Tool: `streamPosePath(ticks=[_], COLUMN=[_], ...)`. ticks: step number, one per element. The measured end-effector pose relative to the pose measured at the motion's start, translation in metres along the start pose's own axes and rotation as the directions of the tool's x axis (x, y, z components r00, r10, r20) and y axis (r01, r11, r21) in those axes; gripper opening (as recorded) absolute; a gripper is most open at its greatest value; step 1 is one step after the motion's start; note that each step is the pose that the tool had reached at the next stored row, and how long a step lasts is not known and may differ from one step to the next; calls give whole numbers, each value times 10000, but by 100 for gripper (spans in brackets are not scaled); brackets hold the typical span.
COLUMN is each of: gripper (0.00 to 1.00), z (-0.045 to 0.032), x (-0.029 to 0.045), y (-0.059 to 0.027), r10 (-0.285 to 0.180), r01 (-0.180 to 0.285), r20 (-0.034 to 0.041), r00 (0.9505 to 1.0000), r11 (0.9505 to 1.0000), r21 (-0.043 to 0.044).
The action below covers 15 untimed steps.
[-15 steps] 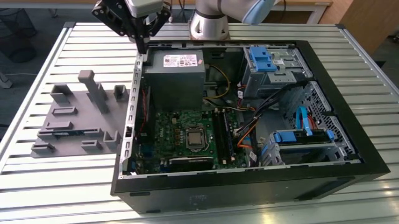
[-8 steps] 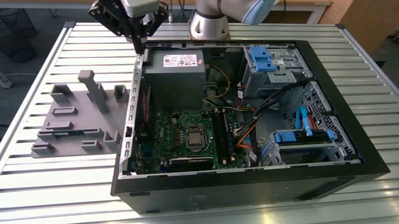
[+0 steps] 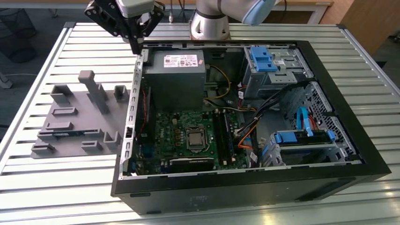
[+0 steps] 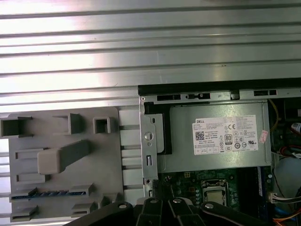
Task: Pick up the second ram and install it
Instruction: 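Reach for the second ram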
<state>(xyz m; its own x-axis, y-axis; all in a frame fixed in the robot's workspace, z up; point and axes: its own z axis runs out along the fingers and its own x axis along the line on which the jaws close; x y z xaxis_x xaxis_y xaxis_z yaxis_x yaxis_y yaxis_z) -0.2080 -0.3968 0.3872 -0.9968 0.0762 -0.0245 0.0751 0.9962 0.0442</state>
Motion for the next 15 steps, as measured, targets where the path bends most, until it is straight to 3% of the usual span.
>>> streamPosePath(ticks=[15], gripper=[11], z=[1], x=[121], y=[-9], r10=[0], r01=[0], r20=[0], r00=[10000], r11=[10000], r21=[0])
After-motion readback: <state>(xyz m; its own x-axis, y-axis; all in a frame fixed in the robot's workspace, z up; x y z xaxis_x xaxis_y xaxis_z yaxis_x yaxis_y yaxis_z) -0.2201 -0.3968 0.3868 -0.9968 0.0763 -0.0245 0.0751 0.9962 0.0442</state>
